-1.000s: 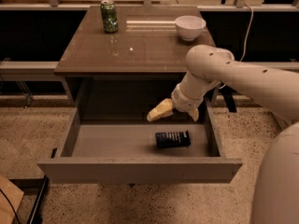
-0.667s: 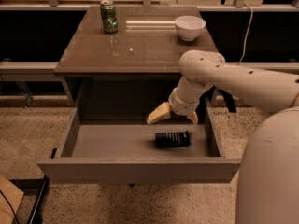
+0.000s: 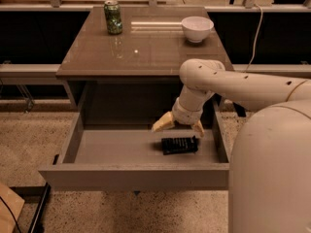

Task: Pick rxbar blueberry from top drawer and place on counter

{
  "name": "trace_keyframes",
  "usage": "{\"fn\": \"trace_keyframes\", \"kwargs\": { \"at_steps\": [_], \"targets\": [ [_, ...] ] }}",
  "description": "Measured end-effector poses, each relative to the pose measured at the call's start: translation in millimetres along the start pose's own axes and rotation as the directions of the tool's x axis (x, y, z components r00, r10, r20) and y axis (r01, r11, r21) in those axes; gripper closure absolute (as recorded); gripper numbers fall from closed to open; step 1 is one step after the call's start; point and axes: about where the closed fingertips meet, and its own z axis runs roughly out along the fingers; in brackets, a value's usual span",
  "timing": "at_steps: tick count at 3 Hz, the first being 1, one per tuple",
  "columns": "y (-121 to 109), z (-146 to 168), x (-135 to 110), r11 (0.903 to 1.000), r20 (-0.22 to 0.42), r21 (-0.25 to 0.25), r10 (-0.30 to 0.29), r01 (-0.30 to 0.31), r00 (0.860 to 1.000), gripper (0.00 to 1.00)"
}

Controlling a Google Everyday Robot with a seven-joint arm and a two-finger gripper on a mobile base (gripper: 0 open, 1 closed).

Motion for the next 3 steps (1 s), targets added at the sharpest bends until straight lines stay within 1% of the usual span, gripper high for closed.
{"fn": "trace_keyframes", "kwargs": {
  "at_steps": [1,2,3],
  "targets": [
    [-4,12,6,0.9979,-0.037,0.01,0.064,-0.063,0.997,0.0],
    [-6,23,13,0.9943,-0.072,0.022,0.106,-0.104,0.992,0.08],
    [-6,32,19,0.9915,-0.097,0.031,0.129,-0.127,0.987,0.34]
  ]
}}
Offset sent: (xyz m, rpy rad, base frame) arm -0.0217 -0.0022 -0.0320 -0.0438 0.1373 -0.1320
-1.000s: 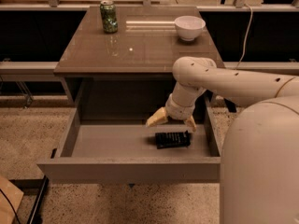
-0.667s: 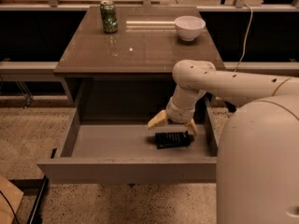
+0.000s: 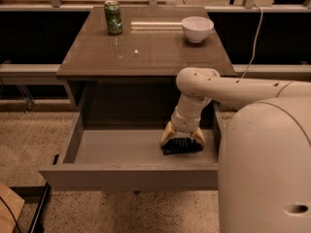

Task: Pick rxbar blueberry from top drawer and place on counter

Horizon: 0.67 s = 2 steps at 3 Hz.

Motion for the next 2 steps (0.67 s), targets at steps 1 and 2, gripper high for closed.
{"fn": "trace_keyframes", "kwargs": {
  "at_steps": [1,2],
  "targets": [
    [0.6,-3.1,0.6,1.0,0.0,0.0,0.0,0.0,1.0,0.57],
    [1.5,-8.3,1.5,1.0,0.0,0.0,0.0,0.0,1.0,0.8]
  ]
}}
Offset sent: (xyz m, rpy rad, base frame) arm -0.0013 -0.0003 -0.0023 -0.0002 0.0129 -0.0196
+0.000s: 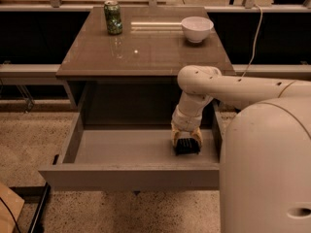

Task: Pick rxbar blueberry from top drawer and place on counter

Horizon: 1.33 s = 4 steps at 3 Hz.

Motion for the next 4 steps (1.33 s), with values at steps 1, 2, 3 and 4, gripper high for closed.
{"fn": "trace_keyframes", "kwargs": {
  "at_steps": [1,2,3,4],
  "targets": [
    [0,-1,0,1.0,0.0,-0.001,0.0,0.0,1.0,1.0],
    [7,-21,1,0.9952,0.054,-0.091,-0.031,0.035,0.998,1.0],
    [18,-61,8,0.9756,0.155,-0.181,-0.096,0.124,0.983,1.0],
    [26,-107,22,0.9447,0.263,-0.233,-0.168,0.231,0.95,1.0]
  ]
}}
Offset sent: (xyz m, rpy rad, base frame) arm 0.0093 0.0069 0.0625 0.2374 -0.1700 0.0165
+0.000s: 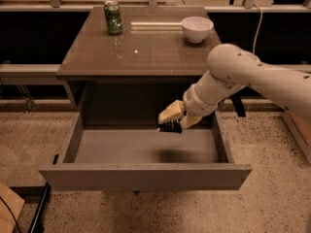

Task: Pick rxbar blueberry from top drawer and place on counter

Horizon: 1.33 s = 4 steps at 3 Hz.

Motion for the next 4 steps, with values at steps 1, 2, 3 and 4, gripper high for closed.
{"fn": "trace_keyframes", "kwargs": {
  "at_steps": [1,2,3,4],
  "targets": [
    [15,-46,2,0.9954,0.09,-0.045,-0.08,0.084,0.993,1.0],
    [25,-94,-20,0.9901,0.209,0.003,-0.138,0.14,0.968,1.0],
    [24,-139,-69,0.9818,0.325,0.124,-0.177,0.144,0.929,1.0],
    [14,-173,-131,0.9652,0.43,0.226,-0.221,0.132,0.875,1.0]
  ]
}}
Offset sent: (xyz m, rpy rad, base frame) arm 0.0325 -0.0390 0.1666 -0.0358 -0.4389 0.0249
